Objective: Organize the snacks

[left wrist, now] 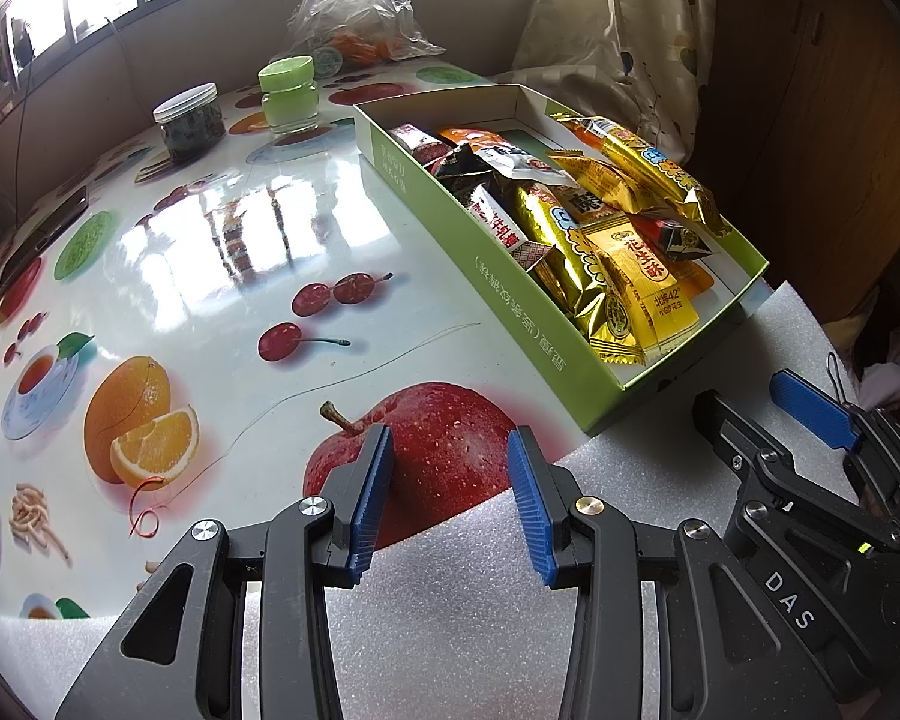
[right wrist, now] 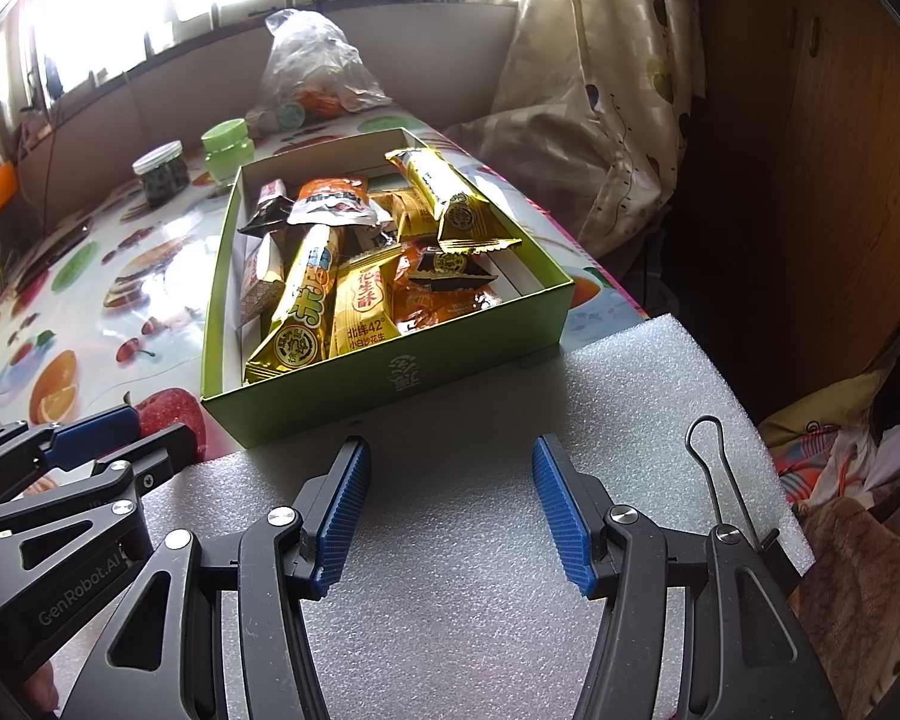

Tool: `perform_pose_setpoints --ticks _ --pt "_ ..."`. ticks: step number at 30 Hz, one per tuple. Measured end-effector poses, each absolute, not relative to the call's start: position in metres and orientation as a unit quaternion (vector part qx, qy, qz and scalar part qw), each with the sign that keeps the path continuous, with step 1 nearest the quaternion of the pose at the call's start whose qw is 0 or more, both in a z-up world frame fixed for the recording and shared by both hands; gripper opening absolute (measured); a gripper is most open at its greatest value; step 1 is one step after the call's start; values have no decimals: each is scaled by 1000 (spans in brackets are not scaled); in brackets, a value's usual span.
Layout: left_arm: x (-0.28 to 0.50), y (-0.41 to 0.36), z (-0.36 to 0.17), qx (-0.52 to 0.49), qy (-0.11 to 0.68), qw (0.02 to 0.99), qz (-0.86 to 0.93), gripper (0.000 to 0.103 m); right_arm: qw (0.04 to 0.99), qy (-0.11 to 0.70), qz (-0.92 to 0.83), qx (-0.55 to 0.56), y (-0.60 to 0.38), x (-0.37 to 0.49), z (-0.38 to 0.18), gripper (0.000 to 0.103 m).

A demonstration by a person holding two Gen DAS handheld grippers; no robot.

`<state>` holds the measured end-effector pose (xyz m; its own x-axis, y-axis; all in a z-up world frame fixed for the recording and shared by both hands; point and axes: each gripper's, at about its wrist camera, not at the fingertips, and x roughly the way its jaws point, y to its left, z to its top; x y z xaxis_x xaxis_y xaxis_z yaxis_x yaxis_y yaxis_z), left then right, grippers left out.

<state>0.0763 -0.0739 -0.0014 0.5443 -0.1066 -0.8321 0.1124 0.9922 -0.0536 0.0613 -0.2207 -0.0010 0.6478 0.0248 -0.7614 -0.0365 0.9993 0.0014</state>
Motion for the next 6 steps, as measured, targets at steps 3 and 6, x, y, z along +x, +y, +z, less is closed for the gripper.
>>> perform_pose_setpoints --ticks 3,6 --pt "76 -74 -1 2 473 879 -63 41 908 419 17 -7 -221 62 -1 56" --pt "76 -74 -1 3 473 879 -63 41 908 419 17 -7 -221 61 -1 56"
